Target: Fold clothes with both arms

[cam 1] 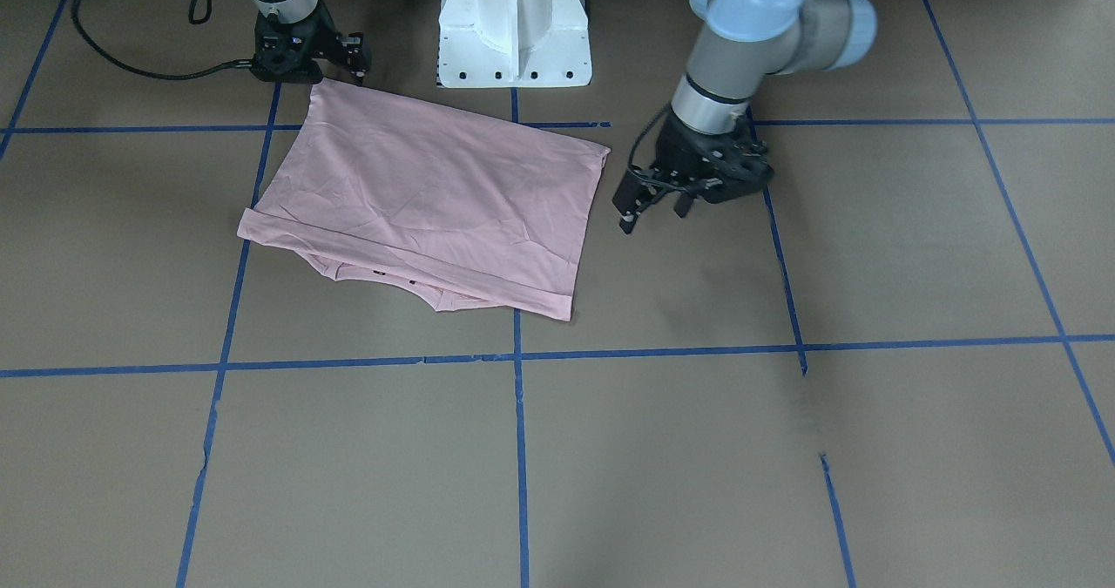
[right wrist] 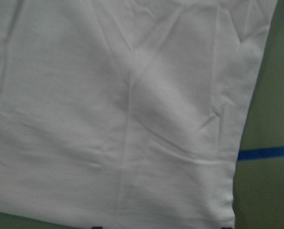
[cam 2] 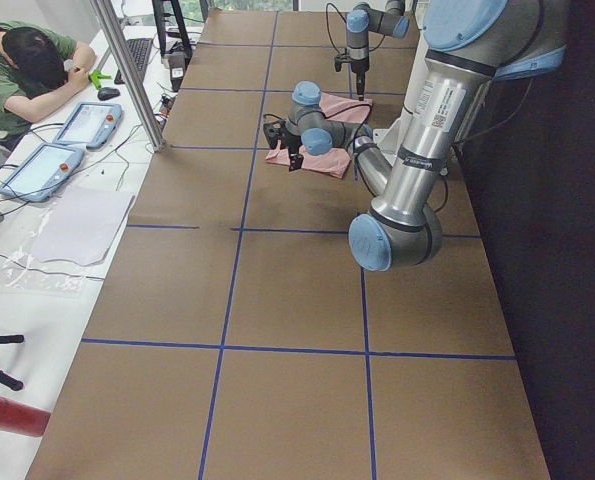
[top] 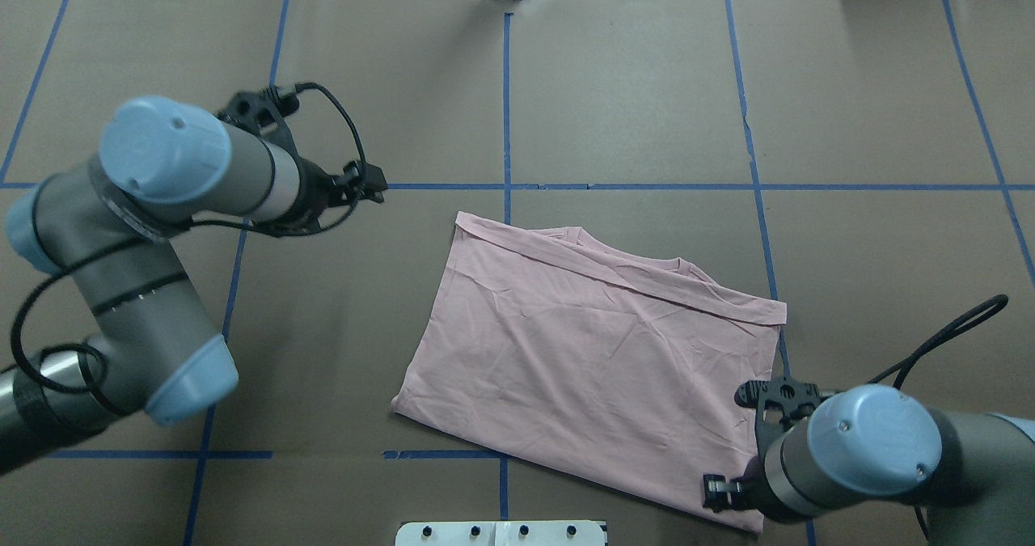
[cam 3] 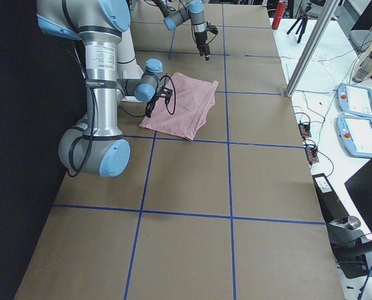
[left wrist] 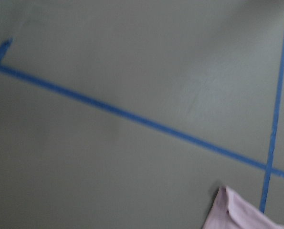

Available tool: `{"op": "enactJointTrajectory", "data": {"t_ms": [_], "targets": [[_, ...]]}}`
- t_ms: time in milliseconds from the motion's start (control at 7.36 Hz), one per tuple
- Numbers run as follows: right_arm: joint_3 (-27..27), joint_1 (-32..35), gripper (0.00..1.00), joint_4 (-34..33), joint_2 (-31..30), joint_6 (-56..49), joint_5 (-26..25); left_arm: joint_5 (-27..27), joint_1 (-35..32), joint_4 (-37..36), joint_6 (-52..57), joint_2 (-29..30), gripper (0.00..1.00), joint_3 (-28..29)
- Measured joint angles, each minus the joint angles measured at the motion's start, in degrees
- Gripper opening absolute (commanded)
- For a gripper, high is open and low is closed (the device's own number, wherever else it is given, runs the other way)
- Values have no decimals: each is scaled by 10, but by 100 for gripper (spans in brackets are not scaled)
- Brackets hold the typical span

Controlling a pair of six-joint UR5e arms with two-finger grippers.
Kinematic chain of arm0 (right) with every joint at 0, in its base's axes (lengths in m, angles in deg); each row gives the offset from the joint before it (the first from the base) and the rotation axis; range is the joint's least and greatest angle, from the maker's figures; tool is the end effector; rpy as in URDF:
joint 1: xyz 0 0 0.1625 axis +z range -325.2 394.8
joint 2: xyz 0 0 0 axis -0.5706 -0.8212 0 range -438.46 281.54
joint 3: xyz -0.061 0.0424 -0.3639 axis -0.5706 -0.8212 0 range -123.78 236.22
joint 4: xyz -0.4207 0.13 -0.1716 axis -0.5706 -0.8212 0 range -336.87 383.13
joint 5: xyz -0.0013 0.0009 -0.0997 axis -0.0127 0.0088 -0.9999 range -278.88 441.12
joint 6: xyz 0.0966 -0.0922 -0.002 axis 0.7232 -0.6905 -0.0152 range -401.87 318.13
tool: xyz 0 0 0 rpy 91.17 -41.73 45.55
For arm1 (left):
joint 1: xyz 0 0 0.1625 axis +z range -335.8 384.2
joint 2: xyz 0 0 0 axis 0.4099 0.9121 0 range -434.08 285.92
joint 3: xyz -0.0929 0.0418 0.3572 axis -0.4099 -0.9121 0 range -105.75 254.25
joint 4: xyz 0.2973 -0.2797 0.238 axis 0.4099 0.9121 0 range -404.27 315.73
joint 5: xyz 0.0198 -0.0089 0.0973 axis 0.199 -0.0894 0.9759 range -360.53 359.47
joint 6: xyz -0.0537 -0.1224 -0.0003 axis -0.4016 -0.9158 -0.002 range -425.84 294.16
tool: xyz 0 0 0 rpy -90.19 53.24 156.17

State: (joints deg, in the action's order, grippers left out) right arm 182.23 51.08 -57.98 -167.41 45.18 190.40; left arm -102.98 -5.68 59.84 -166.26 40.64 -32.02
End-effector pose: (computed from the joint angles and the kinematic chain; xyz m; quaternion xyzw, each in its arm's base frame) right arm -0.4823 -0.2339 0.2766 -0.0877 -0.4052 0.0405 0.9091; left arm 0.5217 -0.4201 0.1955 -0.0170 0.4694 -0.2565 0.8447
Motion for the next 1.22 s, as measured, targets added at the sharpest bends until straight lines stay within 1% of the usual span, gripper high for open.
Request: {"op": "enactJointTrajectory", "data": {"t_ms": [272, 408, 544, 680, 816, 952, 1088, 1224], "targets": [[-2, 62, 100, 6, 31, -9, 0, 46, 102, -51, -119, 3, 99, -9], [-6, 80, 100, 6, 44, -15, -1, 57, 131, -64, -152, 3, 98, -10], [-9, 89, 100, 6, 51, -17, -2, 62, 146, -70, -169, 1, 92, -10], [-10, 94, 100, 6, 54, -18, -3, 64, 158, -72, -179, -1, 77, -9], [-11, 96, 100, 6, 56, -19, -3, 64, 167, -73, -185, -2, 55, -6], [-11, 98, 100, 7, 56, -19, -3, 65, 171, -74, -188, -2, 18, -5], [-11, 99, 100, 6, 56, -19, -2, 69, 173, -74, -190, -2, 0, -5], [-11, 100, 100, 7, 56, -19, -2, 75, 173, -74, -190, -2, 0, -6]]}}
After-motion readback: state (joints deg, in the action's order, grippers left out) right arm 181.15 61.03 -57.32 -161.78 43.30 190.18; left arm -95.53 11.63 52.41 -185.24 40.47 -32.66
